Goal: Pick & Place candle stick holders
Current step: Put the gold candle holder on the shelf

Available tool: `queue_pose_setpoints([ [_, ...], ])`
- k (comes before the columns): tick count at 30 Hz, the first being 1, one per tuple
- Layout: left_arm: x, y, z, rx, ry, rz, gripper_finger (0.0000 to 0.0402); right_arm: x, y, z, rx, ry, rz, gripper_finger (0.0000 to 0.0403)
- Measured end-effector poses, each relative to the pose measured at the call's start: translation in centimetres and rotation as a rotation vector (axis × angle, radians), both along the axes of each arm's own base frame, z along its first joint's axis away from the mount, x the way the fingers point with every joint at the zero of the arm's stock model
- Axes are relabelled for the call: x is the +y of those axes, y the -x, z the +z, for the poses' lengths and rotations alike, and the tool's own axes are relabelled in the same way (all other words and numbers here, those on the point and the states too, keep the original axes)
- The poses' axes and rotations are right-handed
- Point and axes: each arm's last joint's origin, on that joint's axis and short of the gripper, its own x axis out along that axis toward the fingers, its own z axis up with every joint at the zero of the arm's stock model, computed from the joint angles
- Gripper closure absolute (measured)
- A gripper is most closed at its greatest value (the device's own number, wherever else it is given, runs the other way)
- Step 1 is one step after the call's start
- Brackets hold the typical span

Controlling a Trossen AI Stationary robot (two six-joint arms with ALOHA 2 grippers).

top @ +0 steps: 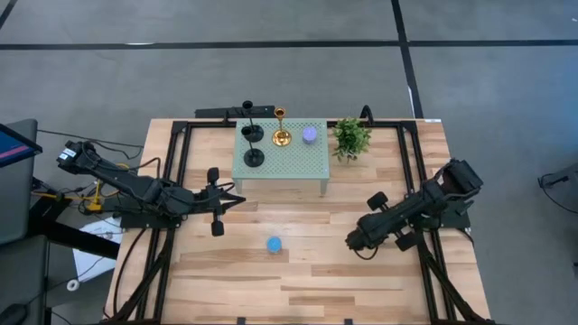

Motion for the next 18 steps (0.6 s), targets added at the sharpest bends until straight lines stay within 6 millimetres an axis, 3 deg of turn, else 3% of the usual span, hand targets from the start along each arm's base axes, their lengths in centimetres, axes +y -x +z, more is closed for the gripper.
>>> queue_pose_setpoints([
  [11, 0.0, 0.0, 0.0, 0.001, 0.0, 0.0, 0.039, 0.2, -0.1, 1.9, -0.099, -0.035, -0.012, 0.04],
  [18, 0.0, 0.0, 0.0, 0.001, 0.0, 0.0, 0.039, 0.7, -0.4, 4.3, -0.315, -0.199, -0.184, 0.0401],
])
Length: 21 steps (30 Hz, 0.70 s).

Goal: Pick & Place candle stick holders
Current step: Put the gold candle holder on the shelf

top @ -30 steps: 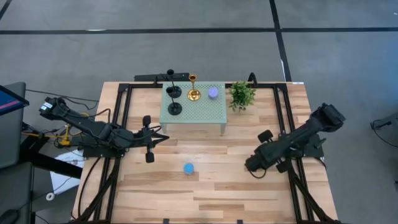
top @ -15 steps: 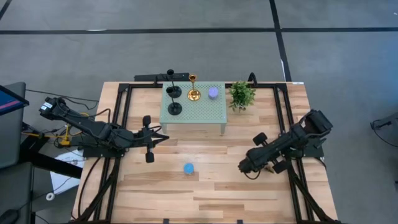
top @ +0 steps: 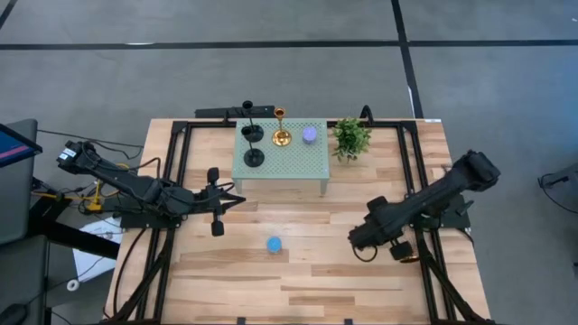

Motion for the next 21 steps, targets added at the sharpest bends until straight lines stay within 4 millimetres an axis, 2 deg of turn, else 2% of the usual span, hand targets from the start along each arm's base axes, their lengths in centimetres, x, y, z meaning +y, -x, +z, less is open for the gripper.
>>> queue_pose_setpoints([
  [5, 0.0, 0.0, 0.0, 0.0, 0.0, 0.0, 0.039, -0.2, 0.4, 2.4, -0.225, -0.038, -0.325, 0.0402],
  [11, 0.0, 0.0, 0.0, 0.0, 0.0, 0.0, 0.039, -0.5, 2.5, 4.4, -0.316, -0.031, -0.664, 0.0402],
  [18, 0.0, 0.0, 0.0, 0.0, 0.0, -0.001, 0.039, -0.5, 5.9, 2.8, -0.29, 0.044, -0.966, 0.0403],
  [21, 0.0, 0.0, 0.0, 0.0, 0.0, 0.0, 0.039, -0.3, 6.7, 1.8, -0.265, 0.045, -1.069, 0.0403],
])
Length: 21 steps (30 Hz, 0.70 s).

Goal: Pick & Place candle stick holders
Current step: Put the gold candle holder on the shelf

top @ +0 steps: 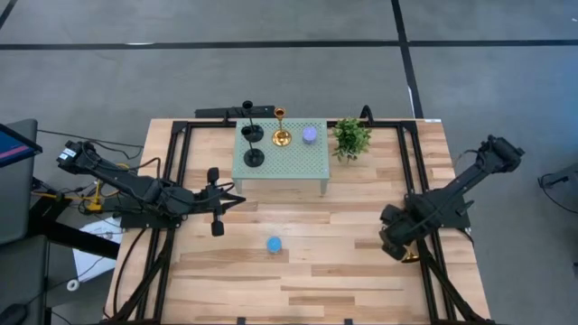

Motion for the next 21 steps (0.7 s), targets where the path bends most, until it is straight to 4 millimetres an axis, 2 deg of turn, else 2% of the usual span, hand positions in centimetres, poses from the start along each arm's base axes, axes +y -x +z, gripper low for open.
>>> queue_pose_setpoints([
  [6, 0.0, 0.0, 0.0, 0.0, 0.0, 0.0, 0.039, 0.4, 0.0, -0.4, -0.055, -0.065, -0.234, 0.0403],
  [12, 0.0, 0.0, 0.0, 0.0, 0.0, 0.0, 0.039, 0.2, 0.3, -0.4, -0.015, -0.039, -0.344, 0.0393],
  [17, -0.2, 0.0, 0.0, 0.005, 0.011, -0.063, 0.039, 0.3, 0.3, -1.0, 0.031, 0.016, -0.342, 0.0347],
  [21, -0.4, 0.0, 0.0, 0.009, 0.02, -0.124, 0.039, 0.6, 0.2, -2.4, 0.088, 0.028, -0.345, 0.03],
])
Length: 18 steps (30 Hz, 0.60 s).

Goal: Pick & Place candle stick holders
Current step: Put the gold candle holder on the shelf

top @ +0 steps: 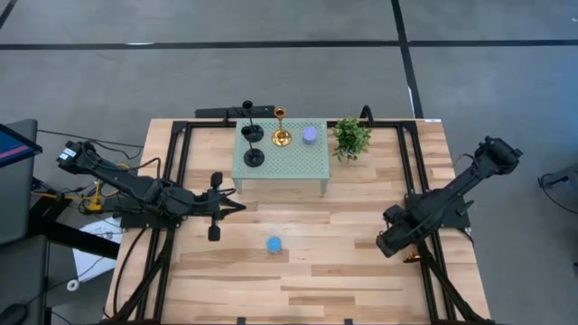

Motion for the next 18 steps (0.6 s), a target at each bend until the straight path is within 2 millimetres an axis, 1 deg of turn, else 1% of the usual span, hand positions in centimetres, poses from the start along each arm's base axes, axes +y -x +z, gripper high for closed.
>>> queue_pose_setpoints([
  [5, 0.0, 0.0, 0.0, 0.0, 0.0, -0.001, 0.039, 0.3, -0.1, -1.7, 0.069, -0.001, -0.003, 0.026],
  [9, 0.0, 0.0, 0.0, 0.0, 0.0, -0.002, 0.039, 0.3, 0.1, -3.2, 0.115, -0.006, -0.003, 0.025],
  [14, 0.0, 0.0, 0.0, 0.0, 0.0, -0.003, 0.039, 0.6, 0.7, -4.7, 0.176, 0.008, -0.004, 0.0266],
  [18, 0.0, 0.0, 0.0, 0.0, -0.001, -0.003, 0.039, 0.9, 0.9, -5.6, 0.145, 0.003, -0.021, 0.029],
])
